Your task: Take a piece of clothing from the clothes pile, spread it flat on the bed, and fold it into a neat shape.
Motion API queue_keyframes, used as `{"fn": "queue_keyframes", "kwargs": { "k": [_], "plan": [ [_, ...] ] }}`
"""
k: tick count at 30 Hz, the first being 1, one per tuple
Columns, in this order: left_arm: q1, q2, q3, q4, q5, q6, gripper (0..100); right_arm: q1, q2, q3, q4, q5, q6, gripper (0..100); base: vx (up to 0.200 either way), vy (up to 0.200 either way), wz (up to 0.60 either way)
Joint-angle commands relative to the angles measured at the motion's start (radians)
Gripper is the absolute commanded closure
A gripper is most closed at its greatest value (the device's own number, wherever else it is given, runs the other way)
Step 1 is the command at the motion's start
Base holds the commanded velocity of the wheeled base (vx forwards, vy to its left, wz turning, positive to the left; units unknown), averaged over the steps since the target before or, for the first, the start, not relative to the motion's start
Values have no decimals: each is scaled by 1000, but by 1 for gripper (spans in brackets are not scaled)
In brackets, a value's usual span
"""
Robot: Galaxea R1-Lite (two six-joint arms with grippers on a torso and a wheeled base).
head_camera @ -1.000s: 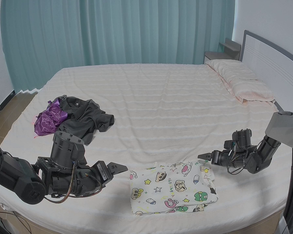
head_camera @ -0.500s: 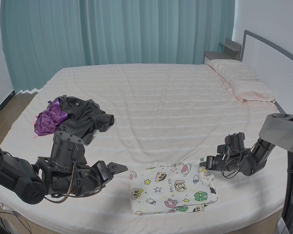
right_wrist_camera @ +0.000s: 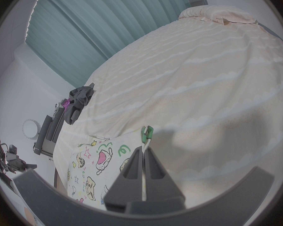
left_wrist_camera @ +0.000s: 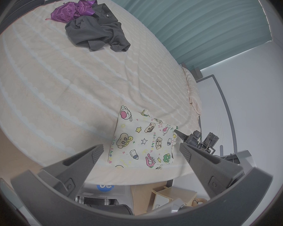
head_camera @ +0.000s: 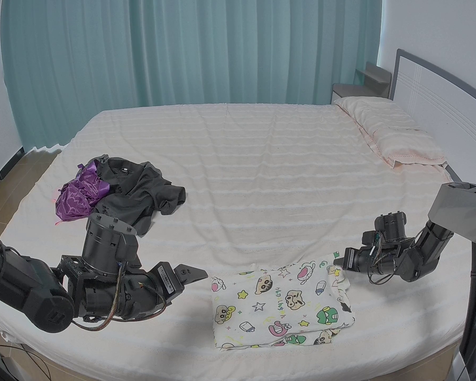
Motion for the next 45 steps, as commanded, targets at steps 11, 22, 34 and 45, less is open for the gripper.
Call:
{"fn": "queue_keyframes", "kwargs": {
  "k": [11,22,34,45],
  "plan": [
    [0,30,-1,-10,2,0,0,-17,-6,18,10,-3,-6,0,0,0,0],
    [-18,308,-13,-248,78,24,0,-5,-44,183,-86,-6,-49,0,0,0,0],
    [-132,587,-78,-375,238,228,0,64,41,331,-336,-126,-128,0,0,0,0],
    [-129,654,-170,-370,236,271,0,101,43,325,-336,-103,-125,0,0,0,0]
  ]
}}
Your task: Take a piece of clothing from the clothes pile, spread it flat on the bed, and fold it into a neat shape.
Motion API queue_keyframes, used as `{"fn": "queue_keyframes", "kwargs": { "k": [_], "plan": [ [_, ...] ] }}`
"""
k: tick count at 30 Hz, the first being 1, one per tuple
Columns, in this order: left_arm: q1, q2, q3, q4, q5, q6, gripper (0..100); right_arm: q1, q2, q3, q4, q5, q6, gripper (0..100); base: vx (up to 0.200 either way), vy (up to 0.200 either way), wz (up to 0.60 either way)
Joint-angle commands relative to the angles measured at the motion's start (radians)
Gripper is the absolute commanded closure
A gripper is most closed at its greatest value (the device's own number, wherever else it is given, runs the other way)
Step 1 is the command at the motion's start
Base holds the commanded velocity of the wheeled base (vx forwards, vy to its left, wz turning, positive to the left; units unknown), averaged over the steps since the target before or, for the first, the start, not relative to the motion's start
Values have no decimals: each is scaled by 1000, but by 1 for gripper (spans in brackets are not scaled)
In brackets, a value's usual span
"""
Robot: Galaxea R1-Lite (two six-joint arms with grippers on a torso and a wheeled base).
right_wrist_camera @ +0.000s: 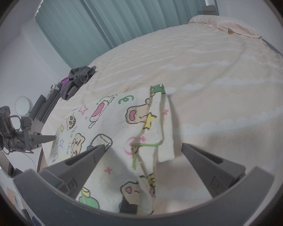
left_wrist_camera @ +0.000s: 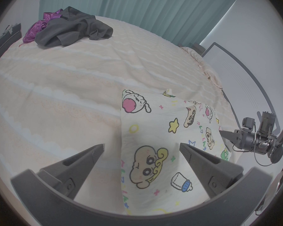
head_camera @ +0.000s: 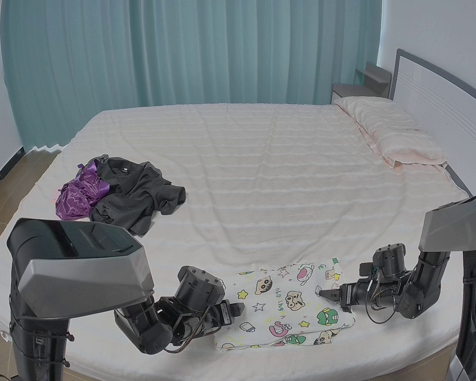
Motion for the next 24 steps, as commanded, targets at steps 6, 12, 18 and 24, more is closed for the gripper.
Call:
{"fn": "queue_keyframes", "kwargs": {
  "k": [6,12,18,24],
  "plan": [
    [-3,82,-65,3,17,57,0,15,7,-3,-1,36,-9,0,0,0,0],
    [-3,82,-68,4,17,59,0,9,11,2,-25,72,-8,0,0,0,0],
    [-3,83,-73,6,15,62,0,22,13,0,-34,73,-12,0,0,0,0],
    [-3,83,-86,6,15,57,100,31,8,-4,-7,65,-19,100,0,0,0]
  ]
}}
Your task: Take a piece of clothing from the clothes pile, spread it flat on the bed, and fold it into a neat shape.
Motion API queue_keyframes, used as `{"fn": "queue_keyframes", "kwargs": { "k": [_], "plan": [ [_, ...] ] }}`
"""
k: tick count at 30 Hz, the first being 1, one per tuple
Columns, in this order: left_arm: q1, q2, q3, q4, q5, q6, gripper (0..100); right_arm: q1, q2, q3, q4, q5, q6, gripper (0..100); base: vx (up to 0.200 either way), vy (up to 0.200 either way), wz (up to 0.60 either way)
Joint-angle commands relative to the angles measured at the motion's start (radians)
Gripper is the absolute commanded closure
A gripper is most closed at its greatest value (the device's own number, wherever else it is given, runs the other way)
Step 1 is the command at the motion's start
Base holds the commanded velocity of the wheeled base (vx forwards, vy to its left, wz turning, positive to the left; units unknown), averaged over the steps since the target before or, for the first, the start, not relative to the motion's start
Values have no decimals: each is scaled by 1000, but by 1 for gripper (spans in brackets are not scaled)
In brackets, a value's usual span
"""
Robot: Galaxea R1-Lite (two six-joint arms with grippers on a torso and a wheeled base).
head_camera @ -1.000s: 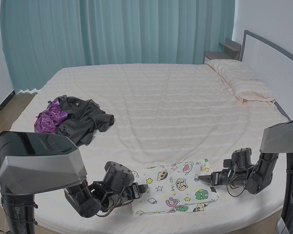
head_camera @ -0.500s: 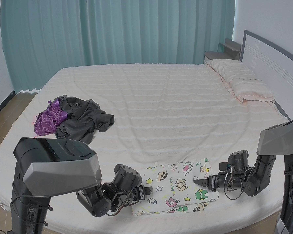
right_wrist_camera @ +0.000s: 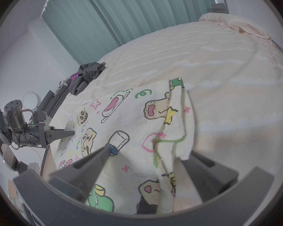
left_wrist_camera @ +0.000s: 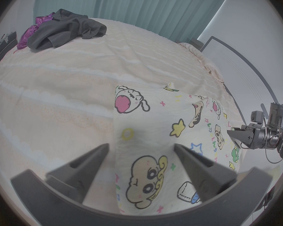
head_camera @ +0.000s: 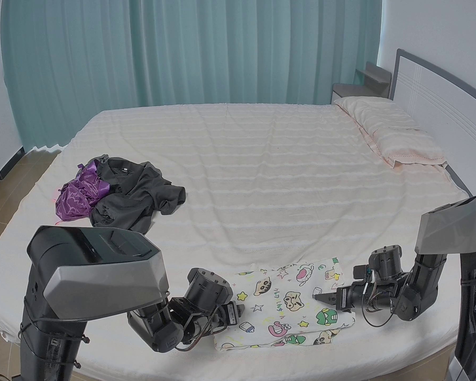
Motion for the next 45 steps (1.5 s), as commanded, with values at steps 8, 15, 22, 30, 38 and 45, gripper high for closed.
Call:
{"fn": "queue_keyframes", "kwargs": {
  "k": [8,15,22,30,38,45],
  "plan": [
    [0,-6,2,-7,8,-24,100,-4,0,3,-9,8,-1,100,0,0,0],
    [-4,-23,3,-6,80,-78,100,-10,3,3,-27,27,6,100,0,0,0],
    [-4,-29,14,-3,81,-77,100,-10,3,4,-29,28,6,100,0,0,0],
    [6,-49,32,-6,80,-77,100,-12,2,3,-29,30,6,100,0,200,0],
    [4,-76,63,-7,80,-80,100,-12,2,6,-41,30,6,100,0,200,0],
    [4,-85,81,-7,80,-81,100,-12,5,11,-64,30,6,100,0,200,0]
  ]
}}
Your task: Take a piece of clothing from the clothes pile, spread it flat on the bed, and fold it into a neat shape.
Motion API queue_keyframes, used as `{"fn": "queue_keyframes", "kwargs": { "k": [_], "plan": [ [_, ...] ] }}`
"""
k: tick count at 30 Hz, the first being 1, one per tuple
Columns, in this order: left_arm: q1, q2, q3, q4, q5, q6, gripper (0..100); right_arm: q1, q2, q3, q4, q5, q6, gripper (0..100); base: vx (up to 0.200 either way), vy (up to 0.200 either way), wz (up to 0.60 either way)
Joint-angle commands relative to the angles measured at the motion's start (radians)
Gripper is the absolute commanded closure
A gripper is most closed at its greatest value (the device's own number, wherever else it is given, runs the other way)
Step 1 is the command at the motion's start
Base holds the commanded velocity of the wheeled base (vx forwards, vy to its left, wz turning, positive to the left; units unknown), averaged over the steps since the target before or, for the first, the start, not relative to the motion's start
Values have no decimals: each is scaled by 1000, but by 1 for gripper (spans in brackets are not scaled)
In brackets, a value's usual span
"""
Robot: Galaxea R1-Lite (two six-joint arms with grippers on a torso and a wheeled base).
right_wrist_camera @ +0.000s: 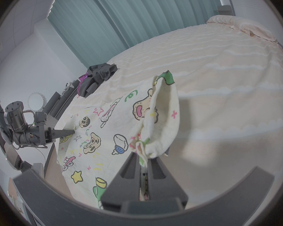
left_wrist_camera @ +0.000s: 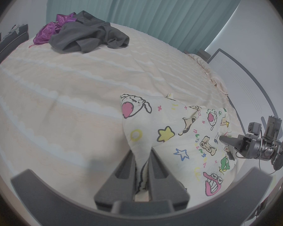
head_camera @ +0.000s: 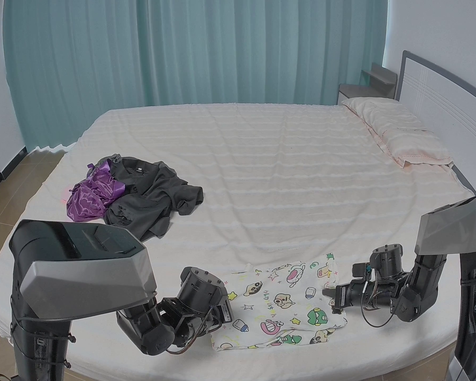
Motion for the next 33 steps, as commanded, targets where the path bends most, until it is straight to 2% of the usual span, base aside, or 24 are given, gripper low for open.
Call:
{"fn": "queue_keyframes", "kwargs": {
  "k": [1,33],
  "plan": [
    [0,-11,11,0,2,0,100,0,3,1,-2,-2,-2,100,0,200,0],
    [9,-14,27,0,4,-7,100,1,1,3,-2,-2,-5,100,0,200,0]
  ]
}}
